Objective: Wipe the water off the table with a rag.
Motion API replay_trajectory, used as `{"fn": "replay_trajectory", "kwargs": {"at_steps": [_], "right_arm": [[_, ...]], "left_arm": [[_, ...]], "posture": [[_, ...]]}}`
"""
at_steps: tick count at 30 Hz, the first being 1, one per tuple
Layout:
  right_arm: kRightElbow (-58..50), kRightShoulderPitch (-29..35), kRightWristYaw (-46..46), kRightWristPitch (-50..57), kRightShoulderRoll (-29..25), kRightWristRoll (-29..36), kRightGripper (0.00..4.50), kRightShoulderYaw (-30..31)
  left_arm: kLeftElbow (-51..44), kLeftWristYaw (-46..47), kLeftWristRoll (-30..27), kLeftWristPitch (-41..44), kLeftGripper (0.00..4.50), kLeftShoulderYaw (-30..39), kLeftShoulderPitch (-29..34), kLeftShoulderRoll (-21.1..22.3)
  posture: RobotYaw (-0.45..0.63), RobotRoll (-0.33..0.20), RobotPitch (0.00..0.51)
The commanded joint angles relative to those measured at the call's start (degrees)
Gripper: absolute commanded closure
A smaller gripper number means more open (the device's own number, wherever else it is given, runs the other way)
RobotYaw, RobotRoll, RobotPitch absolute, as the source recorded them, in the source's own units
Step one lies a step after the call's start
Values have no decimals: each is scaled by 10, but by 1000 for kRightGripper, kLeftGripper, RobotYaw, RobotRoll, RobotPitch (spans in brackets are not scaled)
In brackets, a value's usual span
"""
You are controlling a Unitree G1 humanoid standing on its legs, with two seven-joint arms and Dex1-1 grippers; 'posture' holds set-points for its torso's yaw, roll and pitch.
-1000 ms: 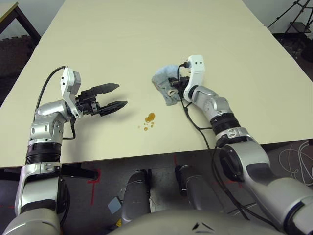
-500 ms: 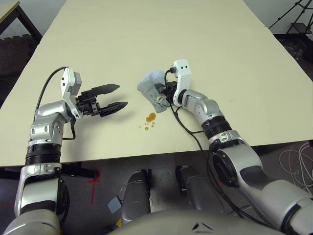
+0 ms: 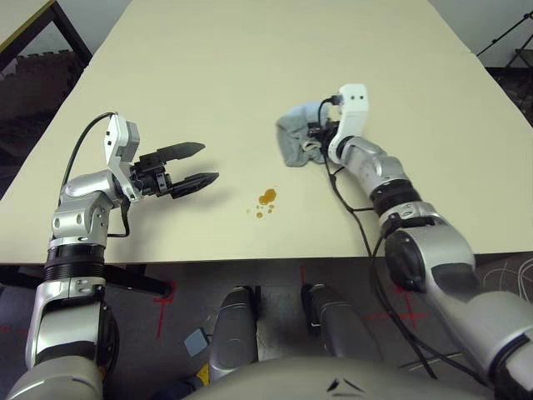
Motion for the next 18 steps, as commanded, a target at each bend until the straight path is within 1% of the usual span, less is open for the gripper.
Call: {"fn": "replay_trajectory", "kwargs": {"at_steps": [1, 3, 6, 10, 12, 15, 18], "right_arm": [[10, -16, 2, -5, -21, 15, 4430, -24], [-11, -11, 19, 33, -29, 36, 4430, -39], [-97, 25, 50, 138, -27, 74, 4430, -43], [-292, 122, 45, 304, -12, 130, 4430, -33], [-376, 168, 30, 368, -1, 152, 4430, -28], [-454, 220, 12, 416, 16, 160, 4431, -15], [-486, 249, 5, 438, 32, 164, 4431, -3]], "left_arm": [[14, -6, 6, -4, 0, -9, -2, -1], [17, -7, 6, -3, 0, -9, -6, 0], [26, -13, 7, -4, 0, -10, -12, 4], [50, -24, 15, -13, 0, -12, -20, 11], [61, -29, 18, -19, 0, -14, -24, 12], [74, -33, 21, -23, 0, -17, -34, 11], [82, -38, 24, -24, 0, -21, -44, 8]], "posture": [[-106, 0, 141], [-108, 0, 143], [-113, 0, 145], [-124, 0, 149], [-128, 0, 150], [-134, 0, 151], [-145, 0, 151]]}}
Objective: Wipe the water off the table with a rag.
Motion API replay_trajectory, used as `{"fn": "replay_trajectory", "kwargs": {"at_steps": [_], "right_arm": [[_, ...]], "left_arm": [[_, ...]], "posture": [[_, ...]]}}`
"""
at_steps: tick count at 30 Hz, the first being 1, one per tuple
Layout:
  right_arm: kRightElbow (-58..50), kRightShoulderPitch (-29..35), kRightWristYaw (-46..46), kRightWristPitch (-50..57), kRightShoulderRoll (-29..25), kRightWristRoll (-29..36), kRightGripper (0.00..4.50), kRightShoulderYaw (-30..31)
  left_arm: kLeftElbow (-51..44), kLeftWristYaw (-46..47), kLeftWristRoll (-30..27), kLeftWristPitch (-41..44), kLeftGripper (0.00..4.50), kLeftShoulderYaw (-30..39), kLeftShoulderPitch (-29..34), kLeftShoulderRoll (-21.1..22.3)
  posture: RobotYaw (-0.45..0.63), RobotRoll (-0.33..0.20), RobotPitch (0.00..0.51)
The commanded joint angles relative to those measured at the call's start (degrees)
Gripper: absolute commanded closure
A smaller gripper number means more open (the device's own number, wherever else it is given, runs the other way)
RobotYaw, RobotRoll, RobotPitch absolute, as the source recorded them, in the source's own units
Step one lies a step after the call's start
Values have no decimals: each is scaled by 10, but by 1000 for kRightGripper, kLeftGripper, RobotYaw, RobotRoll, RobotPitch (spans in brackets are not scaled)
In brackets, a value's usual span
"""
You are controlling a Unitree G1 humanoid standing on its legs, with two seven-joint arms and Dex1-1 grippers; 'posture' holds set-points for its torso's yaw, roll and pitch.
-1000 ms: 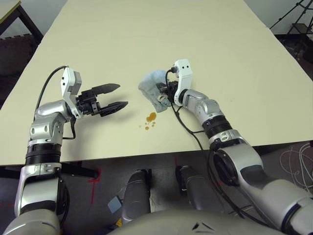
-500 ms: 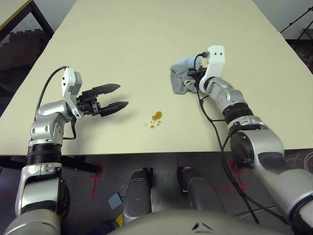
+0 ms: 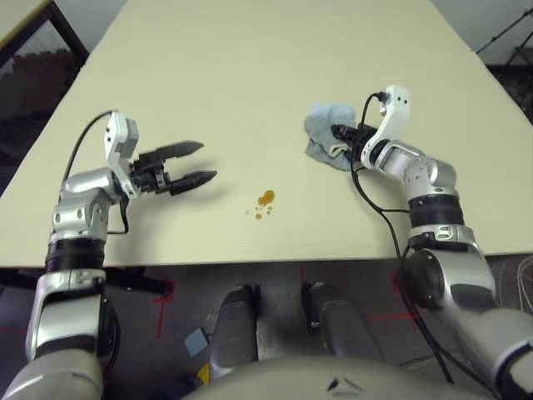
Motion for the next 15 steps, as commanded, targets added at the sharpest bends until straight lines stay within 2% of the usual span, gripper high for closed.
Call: {"fn": "replay_trajectory", "kwargs": {"at_steps": [1, 10, 15], "right_arm": [[-24, 36, -11, 37, 19, 8, 4431, 24], [-33, 64, 2, 80, 53, 24, 4431, 56], [-61, 79, 49, 128, 44, 39, 4431, 118]], "left_arm": [[19, -13, 12, -7, 0, -12, -18, 2], [38, -25, 19, -10, 0, -18, -38, 3], [45, -33, 21, -10, 0, -19, -40, 5]], "posture": [[-149, 0, 153], [-156, 0, 167], [-161, 0, 178]]}}
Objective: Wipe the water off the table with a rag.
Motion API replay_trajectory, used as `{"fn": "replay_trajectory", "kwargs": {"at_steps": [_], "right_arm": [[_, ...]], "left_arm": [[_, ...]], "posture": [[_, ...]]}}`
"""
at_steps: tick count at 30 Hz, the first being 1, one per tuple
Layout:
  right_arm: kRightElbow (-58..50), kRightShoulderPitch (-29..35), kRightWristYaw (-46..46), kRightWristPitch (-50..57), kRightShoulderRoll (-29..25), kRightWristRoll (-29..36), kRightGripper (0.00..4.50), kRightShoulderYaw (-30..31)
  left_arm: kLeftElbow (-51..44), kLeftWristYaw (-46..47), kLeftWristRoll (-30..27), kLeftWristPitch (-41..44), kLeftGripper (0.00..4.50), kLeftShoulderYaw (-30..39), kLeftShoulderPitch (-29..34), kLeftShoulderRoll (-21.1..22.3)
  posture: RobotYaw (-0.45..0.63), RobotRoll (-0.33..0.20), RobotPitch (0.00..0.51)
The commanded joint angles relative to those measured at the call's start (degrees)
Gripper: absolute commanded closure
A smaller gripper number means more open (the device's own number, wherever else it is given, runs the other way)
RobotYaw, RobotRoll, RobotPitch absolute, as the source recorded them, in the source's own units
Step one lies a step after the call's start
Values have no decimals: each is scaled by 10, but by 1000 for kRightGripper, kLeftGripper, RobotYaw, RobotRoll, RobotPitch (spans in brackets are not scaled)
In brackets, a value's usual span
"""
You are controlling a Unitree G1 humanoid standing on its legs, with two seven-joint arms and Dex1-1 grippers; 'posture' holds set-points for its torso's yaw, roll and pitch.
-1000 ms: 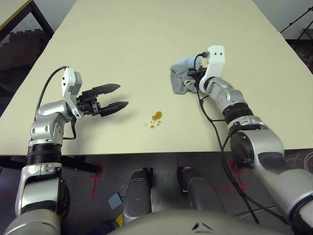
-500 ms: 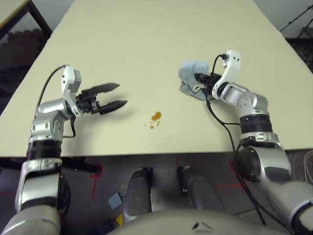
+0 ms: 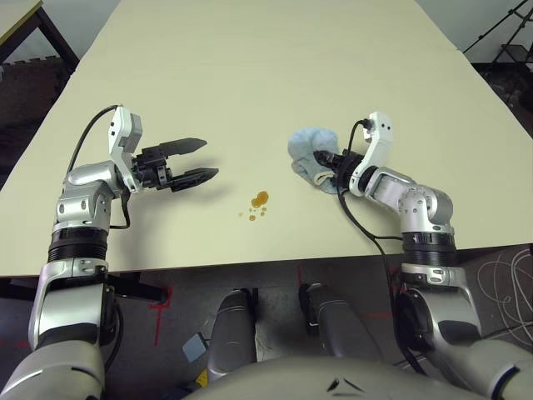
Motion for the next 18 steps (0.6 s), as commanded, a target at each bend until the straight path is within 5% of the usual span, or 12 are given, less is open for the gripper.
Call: {"fn": "replay_trajectory", "kwargs": {"at_steps": [1, 18], "right_arm": [[8, 31, 42, 70, -1, 7, 4431, 87], [-28, 18, 182, 45, -50, -32, 4431, 309]], "left_arm": [[7, -14, 11, -3, 0, -9, -4, 7], [14, -27, 18, 1, 0, -14, -12, 12]], "posture": [[-161, 0, 181], [-161, 0, 205]]}}
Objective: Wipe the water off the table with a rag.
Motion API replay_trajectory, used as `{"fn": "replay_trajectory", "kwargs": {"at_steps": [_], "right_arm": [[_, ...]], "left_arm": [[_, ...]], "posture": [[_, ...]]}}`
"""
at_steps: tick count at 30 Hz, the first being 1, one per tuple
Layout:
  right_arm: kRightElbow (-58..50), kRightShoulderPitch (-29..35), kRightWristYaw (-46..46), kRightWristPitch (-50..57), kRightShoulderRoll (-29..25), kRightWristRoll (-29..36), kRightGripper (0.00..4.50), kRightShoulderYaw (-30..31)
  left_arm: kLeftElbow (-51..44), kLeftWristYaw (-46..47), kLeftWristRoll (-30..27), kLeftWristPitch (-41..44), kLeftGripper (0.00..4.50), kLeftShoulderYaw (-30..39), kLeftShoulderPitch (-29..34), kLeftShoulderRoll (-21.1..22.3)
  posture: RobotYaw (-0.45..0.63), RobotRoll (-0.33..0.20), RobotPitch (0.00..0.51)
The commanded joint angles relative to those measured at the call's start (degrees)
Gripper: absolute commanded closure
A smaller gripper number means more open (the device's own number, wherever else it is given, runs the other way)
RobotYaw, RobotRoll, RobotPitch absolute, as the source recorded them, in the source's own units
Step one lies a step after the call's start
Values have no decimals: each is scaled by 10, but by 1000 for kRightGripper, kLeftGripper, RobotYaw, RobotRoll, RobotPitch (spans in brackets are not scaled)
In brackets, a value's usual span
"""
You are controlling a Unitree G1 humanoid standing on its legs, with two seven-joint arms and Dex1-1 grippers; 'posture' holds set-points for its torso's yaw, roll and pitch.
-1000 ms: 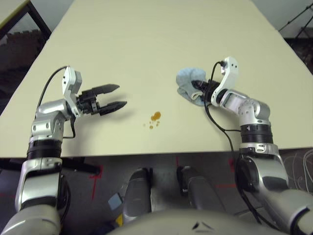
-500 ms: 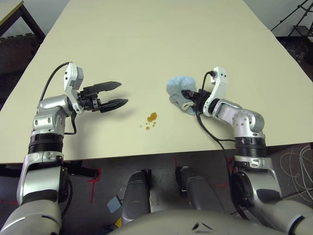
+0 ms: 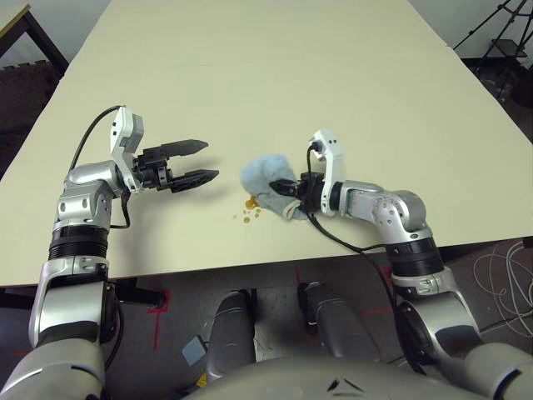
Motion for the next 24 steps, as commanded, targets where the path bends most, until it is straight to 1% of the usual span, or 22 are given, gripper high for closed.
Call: {"fn": "replay_trajectory", "kwargs": {"at_steps": [1, 6, 17, 24], "right_arm": [[19, 13, 45, 22, -18, -19, 4431, 90], [22, 2, 82, 12, -35, -27, 4431, 117], [7, -6, 153, 19, -64, -18, 4431, 135], [-21, -15, 224, 28, -110, -2, 4431, 165]], "left_arm": [[11, -10, 11, 2, 0, -8, -7, 10], [13, -12, 12, 3, 0, -9, -10, 11], [19, -13, 13, 0, 0, -10, -16, 10], [21, -13, 14, -1, 0, -10, -16, 9]], "posture": [[-160, 0, 206], [-160, 0, 203], [-161, 0, 201], [-162, 0, 202]]}}
